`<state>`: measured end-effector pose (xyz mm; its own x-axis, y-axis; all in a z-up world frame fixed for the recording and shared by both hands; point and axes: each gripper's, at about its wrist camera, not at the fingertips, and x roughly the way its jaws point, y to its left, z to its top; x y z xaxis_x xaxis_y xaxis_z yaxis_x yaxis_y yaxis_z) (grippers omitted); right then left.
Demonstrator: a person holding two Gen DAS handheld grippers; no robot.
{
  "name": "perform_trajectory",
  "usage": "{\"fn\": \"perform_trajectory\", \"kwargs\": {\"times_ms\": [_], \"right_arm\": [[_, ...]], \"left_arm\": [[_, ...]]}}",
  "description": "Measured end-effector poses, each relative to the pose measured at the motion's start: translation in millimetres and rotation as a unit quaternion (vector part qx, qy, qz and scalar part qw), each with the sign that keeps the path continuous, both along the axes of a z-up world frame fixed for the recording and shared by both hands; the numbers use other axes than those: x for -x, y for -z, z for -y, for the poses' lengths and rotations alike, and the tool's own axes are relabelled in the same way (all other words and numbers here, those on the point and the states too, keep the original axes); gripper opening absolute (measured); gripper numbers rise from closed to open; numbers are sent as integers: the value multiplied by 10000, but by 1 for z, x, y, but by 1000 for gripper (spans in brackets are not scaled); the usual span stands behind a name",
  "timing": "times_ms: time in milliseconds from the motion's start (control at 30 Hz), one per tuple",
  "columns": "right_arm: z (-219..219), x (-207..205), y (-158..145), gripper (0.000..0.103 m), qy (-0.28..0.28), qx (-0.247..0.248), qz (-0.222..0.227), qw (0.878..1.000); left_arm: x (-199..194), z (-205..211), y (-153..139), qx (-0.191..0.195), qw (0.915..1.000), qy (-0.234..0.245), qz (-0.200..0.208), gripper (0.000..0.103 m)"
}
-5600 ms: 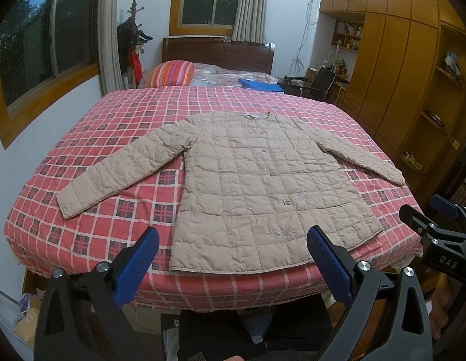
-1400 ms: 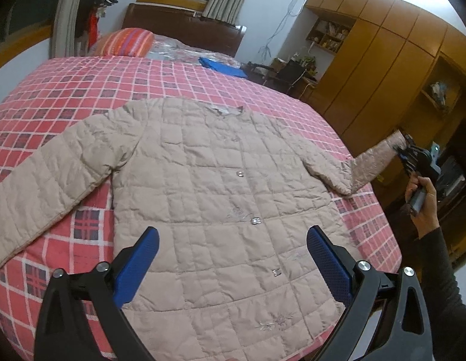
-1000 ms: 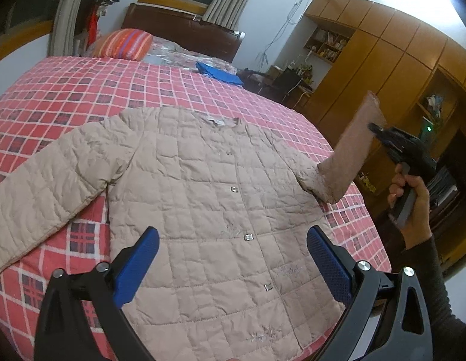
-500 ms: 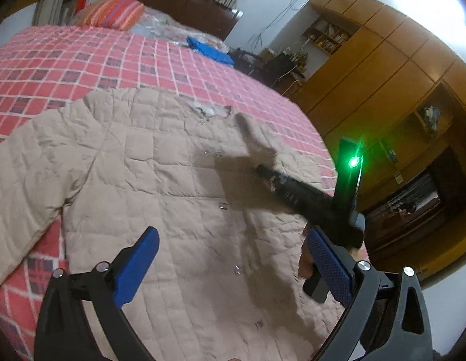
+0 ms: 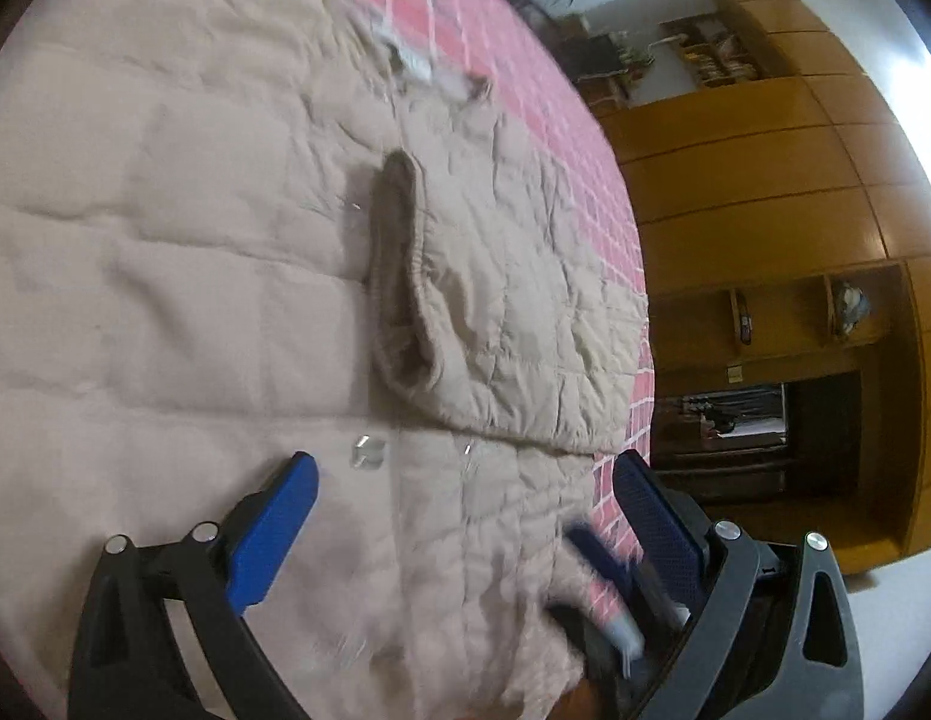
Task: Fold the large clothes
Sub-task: 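Grasp the other sleeve cuff with the left gripper and lift it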
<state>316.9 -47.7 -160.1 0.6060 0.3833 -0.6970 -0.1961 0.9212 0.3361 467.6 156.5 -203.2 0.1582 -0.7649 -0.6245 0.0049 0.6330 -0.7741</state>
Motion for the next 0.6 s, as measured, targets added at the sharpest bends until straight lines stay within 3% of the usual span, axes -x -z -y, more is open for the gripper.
{"fn": "perform_trajectory", "kwargs": {"times_ms": [167,233,300,333,467,600], "right_arm": [[9,33,-2,65,105,-370,44,9993],[10,40,-1,65,102,-479,23,9988],[10,48,-1,65,83,-554,50,9984],[11,50,-1,65,75,-585,56,9982],[8,65,0,65,49,-656,95,9978],[5,76,-1,65,74,-621,142,9979]], "left_arm": [[-24,9,6,-149,9996,-186,-149,97],[-28,14,2,-333,9992,-151,-140,90],[-31,17,-2,-906,9958,-35,-94,31],[-32,18,-1,-966,9953,-33,-104,24],[-33,17,-13,-950,9954,85,65,14],[-31,10,-58,-928,9940,233,528,12]]}}
